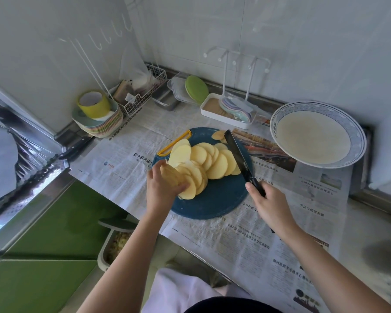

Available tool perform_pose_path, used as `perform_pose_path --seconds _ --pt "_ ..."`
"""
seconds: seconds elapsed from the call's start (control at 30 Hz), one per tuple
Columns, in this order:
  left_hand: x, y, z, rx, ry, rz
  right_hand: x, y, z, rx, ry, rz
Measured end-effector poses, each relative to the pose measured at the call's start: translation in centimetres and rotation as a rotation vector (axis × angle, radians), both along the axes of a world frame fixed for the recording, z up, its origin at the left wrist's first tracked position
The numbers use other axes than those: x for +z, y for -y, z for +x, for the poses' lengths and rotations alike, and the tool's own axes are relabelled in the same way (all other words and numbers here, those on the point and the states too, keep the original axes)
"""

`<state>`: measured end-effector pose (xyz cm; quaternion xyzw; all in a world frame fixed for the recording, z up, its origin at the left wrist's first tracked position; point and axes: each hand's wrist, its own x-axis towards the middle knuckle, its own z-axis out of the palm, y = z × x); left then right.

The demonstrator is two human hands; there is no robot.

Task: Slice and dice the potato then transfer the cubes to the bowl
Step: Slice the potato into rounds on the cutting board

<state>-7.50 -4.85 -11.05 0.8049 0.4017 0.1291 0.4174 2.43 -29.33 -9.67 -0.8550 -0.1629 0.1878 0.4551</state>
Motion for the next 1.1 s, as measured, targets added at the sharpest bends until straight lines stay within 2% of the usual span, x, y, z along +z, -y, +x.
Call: perform_pose_path --seconds 0.23,0.4,0.47,0.53,0.67,0.73,0.83,0.93,1.03,1.1 --pt "0.6 0.0 0.0 0.000 0.019 -0.028 0.0 -0.1 0.1 -0.008 0.002 0.000" --pt "2.8 -0.2 0.4 0.048 0.143 -0.092 0.0 0.4 0.6 -0.038 -0.008 0.009" --pt "4.6 0.2 1.3 -0.112 0.123 0.001 -0.1 1.0 0.9 -0.060 -0.029 0.015" --pt "6.2 1.6 2.8 -0.388 0.043 0.105 -0.2 1.5 1.1 -0.079 -0.037 0.015" --pt "5.9 6.2 5.9 -0.998 -0.312 0.404 -0.5 2.9 1.3 -0.136 -0.032 0.015" --pt "4.2 7.5 6.9 -1.194 -0.426 0.539 -0.5 3.6 1.3 -0.141 -0.022 0.011" --pt "2.3 8.1 8.2 -1.324 -0.544 0.662 -0.6 4.6 1.3 -0.159 0.013 -0.022" --pt "1.5 8.3 9.0 -1.389 -0.585 0.724 -1.0 5.2 1.4 -0.169 0.025 -0.034" --pt "2.3 9.1 9.9 -1.390 -0.509 0.735 -1.5 5.3 1.5 -0.166 -0.007 -0.013" --pt "2.9 9.6 11.2 -1.269 -0.371 0.684 -1.7 5.2 1.8 -0.164 -0.026 -0.003"
